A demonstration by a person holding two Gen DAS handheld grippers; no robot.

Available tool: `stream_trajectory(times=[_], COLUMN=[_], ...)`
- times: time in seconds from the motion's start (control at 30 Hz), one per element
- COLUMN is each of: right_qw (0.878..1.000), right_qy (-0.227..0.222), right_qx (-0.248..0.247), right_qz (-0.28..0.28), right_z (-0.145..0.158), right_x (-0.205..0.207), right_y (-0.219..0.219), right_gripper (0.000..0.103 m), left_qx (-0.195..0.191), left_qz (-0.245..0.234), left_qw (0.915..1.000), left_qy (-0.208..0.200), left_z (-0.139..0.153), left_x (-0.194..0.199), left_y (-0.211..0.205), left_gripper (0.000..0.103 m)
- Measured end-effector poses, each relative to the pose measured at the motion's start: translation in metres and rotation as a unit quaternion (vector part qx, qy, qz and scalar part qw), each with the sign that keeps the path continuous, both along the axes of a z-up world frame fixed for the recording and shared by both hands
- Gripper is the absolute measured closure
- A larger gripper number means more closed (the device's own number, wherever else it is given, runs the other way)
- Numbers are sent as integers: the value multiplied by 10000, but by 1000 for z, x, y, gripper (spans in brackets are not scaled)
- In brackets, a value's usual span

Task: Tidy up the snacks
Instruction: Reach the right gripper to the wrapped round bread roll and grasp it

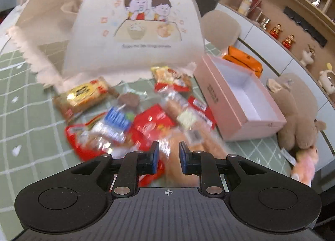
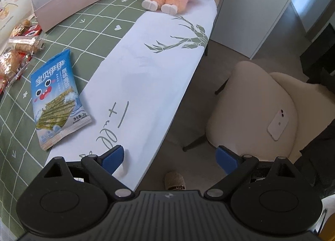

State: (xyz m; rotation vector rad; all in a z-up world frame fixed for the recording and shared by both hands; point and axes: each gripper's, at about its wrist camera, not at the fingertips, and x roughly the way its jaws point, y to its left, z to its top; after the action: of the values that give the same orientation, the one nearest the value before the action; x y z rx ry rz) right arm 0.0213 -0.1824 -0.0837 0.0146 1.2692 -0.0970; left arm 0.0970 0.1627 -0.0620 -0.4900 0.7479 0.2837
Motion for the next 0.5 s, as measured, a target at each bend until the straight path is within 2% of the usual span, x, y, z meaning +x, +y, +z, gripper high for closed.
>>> stream_trajectory(times=[0.03, 0.1, 0.17, 0.2, 0.3, 0.37, 0.43, 0.5], right_qw=[10000, 9998, 9992, 9984, 9943, 9882, 9781, 9601], right_qy=[-24, -111, -261, -373, -662, -802, -884, -894], right_qx=[-37, -96, -97, -101, 9, 229, 481, 755], right_qz=[37, 150, 303, 403, 836, 1282, 1824, 2541], right_z=[0, 3, 10, 15, 29, 35, 38, 38], right_x=[-1, -1, 1, 4, 19, 36, 51, 67], right_y=[0, 1, 1, 1, 6, 16, 33, 59], right_gripper=[8, 8, 8, 8, 8, 8, 8, 8], left_qx=[112, 698, 1378, 1542, 1461, 1267, 988, 602], left_qz=[-131, -576, -949, -1130, -1795, -2073, -2013, -1728], left_qw=[9999, 9957, 9855, 9810, 9719, 9687, 9724, 9810], left_qy=[14, 210, 290, 321, 438, 518, 648, 649], left_z=[-1, -6, -7, -7, -7, -8, -8, -1], left_x=[6, 21, 24, 24, 11, -1, -9, -20], left_y=[-5, -26, -45, -52, -63, -61, -53, -33], left_gripper=[80, 76, 74, 73, 72, 71, 70, 71])
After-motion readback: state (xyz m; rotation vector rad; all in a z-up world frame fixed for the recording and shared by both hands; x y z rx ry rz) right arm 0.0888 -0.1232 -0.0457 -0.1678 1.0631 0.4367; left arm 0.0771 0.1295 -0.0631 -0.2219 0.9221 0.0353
